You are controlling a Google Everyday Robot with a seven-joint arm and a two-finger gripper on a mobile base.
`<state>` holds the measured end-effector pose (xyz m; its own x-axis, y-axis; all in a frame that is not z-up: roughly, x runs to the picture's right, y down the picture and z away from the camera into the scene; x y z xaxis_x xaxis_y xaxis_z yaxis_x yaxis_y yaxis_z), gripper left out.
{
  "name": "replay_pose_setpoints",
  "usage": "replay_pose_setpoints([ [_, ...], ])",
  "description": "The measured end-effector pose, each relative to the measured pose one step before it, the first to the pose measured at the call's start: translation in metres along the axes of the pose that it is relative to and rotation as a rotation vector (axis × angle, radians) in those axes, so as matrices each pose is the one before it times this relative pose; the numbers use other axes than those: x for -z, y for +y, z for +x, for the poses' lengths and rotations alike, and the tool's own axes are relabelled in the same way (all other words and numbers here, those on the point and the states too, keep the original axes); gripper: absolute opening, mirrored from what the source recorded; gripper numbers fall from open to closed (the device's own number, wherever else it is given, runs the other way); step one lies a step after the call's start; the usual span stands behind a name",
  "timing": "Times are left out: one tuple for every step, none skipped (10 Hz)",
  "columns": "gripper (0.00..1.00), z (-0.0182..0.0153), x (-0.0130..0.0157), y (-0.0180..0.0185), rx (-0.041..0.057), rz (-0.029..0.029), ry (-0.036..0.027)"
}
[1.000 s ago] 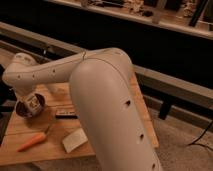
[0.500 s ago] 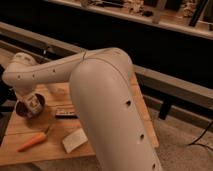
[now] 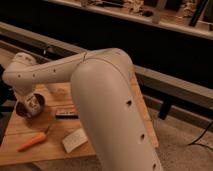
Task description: Place the bottle in the ceramic bowl
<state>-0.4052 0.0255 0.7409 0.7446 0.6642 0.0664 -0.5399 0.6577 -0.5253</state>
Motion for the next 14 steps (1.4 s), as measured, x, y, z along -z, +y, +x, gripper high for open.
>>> replay_pose_setpoints([
  [0.27, -0.00007, 0.00012, -0.00014, -0.00015, 0.00016, -0.00023],
  [0.27, 0.00013, -0.00011, 0.00011, 0.0002, 0.00012, 0.00058],
  [0.27, 0.00058, -0.00004, -0.00017, 0.00031, 0.00143, 0.00262],
  [0.27, 0.00053, 0.0008, -0.00115, -0.00347, 0.00343, 0.00255],
  [0.27, 0.00136, 0.00008, -0.001, -0.00929, 0.00219, 0.00435],
  [0.27, 0.00005, 0.00086, -0.00038, -0.00581, 0.00073, 0.00073],
  [0.27, 0.0003, 0.00012, 0.00007, -0.00029, 0.00097, 0.00129],
  [0.26, -0.00052, 0.00108, -0.00124, -0.00005, 0.00429, 0.00022],
  [0.23, -0.00048, 0.00023, -0.00043, 0.00379, 0.00422, 0.00003],
  [0.18, -0.00091, 0.00052, -0.00009, 0.00455, 0.00461, -0.00003],
  [0.2, -0.00046, 0.00015, 0.00111, -0.00033, -0.0031, 0.00029],
  [0.28, 0.00002, -0.00065, 0.00131, 0.0055, -0.00342, 0.00087],
  [0.38, -0.0011, 0.00052, 0.00122, 0.00837, -0.00171, -0.0006],
  [0.48, -0.0009, 0.00077, 0.00013, 0.00722, 0.00104, 0.0012],
])
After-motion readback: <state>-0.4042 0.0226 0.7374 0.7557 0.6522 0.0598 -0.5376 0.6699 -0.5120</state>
